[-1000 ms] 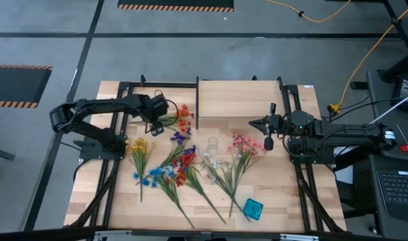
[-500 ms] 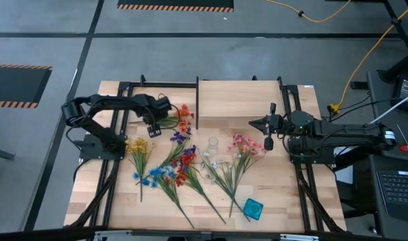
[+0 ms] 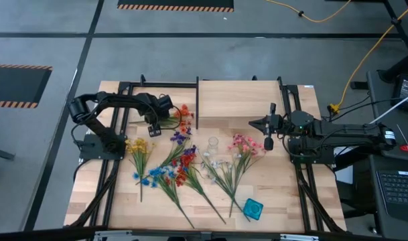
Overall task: Pick and place flowers into a vace then onto a shelf
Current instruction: Put the orange flowers into the transparent vase
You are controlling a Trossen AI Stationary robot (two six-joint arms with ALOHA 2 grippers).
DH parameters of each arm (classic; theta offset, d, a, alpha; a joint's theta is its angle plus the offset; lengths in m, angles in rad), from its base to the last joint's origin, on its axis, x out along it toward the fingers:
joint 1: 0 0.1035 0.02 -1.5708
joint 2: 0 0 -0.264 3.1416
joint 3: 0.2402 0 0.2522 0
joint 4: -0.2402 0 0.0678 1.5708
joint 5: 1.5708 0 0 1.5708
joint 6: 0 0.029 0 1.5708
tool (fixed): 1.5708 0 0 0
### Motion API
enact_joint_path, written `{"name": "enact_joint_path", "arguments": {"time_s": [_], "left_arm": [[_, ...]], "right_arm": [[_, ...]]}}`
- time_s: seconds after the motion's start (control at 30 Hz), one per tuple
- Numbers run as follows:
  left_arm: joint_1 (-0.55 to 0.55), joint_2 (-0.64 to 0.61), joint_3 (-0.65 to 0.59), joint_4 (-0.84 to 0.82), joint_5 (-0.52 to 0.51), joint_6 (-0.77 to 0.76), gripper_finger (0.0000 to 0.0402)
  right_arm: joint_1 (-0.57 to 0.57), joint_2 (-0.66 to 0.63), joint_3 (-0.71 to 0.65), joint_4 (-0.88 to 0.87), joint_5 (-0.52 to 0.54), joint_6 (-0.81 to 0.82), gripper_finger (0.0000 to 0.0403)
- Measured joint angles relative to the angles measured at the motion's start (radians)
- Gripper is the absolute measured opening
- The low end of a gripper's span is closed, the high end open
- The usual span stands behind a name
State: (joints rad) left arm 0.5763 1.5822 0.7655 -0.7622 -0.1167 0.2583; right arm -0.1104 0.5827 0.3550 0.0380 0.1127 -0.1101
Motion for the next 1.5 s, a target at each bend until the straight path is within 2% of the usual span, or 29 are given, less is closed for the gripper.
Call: {"name": "enact_joint_path", "arguments": {"time_s": [0.2, 0.53, 1.1, 1.33, 1.5], "left_arm": [[0.024, 0.002, -0.003, 0.020, 0.073, 0.087, 0.0231], [0.043, 0.002, -0.003, 0.027, 0.093, 0.148, 0.0176], [0.040, 0.003, -0.002, 0.031, 0.091, 0.112, 0.0012], [0.041, 0.002, -0.002, 0.015, 0.088, 0.066, 0.0007], [0.059, -0.044, -0.008, -0.008, 0.073, 0.019, 0.0006]], "right_arm": [[0.000, 0.000, 0.000, -0.009, 0.000, 0.000, 0.0023], [0.000, 0.000, 0.000, -0.011, 0.000, 0.000, 0.0023], [0.000, 0.000, 0.000, -0.016, 0.000, 0.000, 0.0024], [0.000, 0.000, 0.000, -0.016, 0.000, 0.000, 0.0024], [0.000, 0.000, 0.000, -0.015, 0.000, 0.002, 0.0023]]}}
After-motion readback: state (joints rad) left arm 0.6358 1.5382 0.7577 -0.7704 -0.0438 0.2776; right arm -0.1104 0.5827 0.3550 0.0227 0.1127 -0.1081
